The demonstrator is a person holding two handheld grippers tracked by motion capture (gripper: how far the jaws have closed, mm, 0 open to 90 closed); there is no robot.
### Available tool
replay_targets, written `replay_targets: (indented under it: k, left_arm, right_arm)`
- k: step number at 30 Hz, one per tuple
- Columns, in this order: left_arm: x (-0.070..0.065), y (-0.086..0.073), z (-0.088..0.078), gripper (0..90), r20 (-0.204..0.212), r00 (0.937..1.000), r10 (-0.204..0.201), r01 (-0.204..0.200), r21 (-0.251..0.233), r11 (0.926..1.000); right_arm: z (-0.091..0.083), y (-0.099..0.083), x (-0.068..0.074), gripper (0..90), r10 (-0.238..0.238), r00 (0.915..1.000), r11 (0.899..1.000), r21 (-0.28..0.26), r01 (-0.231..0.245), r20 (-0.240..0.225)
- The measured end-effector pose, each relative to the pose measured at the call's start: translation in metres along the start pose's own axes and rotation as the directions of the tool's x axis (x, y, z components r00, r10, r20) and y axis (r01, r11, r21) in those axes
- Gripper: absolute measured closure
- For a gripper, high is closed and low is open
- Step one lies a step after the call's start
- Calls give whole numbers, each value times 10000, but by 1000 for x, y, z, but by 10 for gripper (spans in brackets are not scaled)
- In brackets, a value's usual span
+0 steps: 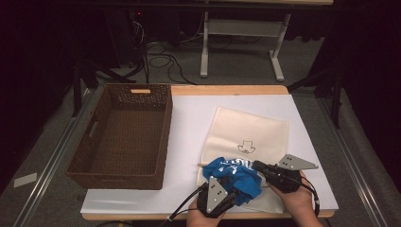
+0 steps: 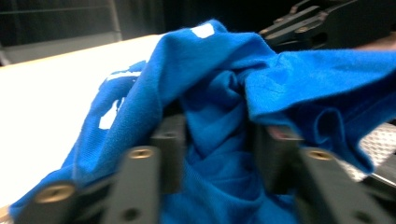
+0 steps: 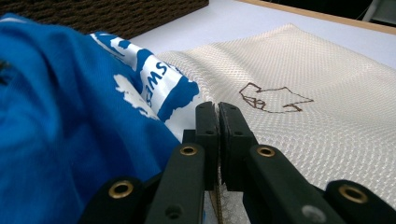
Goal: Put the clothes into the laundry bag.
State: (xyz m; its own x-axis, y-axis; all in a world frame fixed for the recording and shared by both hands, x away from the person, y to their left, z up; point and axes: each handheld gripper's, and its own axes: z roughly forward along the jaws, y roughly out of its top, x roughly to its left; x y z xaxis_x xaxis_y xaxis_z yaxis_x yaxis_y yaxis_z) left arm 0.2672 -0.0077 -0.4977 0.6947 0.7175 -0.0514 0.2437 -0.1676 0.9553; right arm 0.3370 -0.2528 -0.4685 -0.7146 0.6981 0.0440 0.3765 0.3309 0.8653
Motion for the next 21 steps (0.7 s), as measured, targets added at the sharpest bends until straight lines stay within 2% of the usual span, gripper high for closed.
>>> replay_targets:
  k: [3, 6, 9, 13, 17, 21]
  left_arm:
    - [0, -1, 6, 762, -74, 10000, 43, -41, 268, 9996]
    - [0, 0, 14, 807, -192, 9998, 44, -35, 480, 9988]
    - [1, 0, 24, 819, -289, 9996, 17, 6, 773, 9970]
    - [3, -4, 37, 821, -341, 9986, -399, 434, 1094, 9930]
    - [3, -6, 45, 817, -515, 9979, -381, 445, 1281, 9908]
    - [5, -4, 52, 805, -567, 9968, -559, 651, 1764, 9822]
  right_arm:
    - [0, 0, 1, 884, 33, 10000, 10000, 12, -33, 12]
    - [0, 1, 1, 884, -43, 10000, 10000, -30, 43, -7]
    - [0, 1, 1, 884, -36, 10000, 10000, -40, 36, 6]
    - [-2, 1, 2, 884, 83, 10000, 9999, -74, -83, -45]
    - [-3, 1, 2, 884, -14, 10000, 9999, -110, 13, -89]
    - [-4, 2, 4, 885, -66, 9998, 9997, -227, 62, -186]
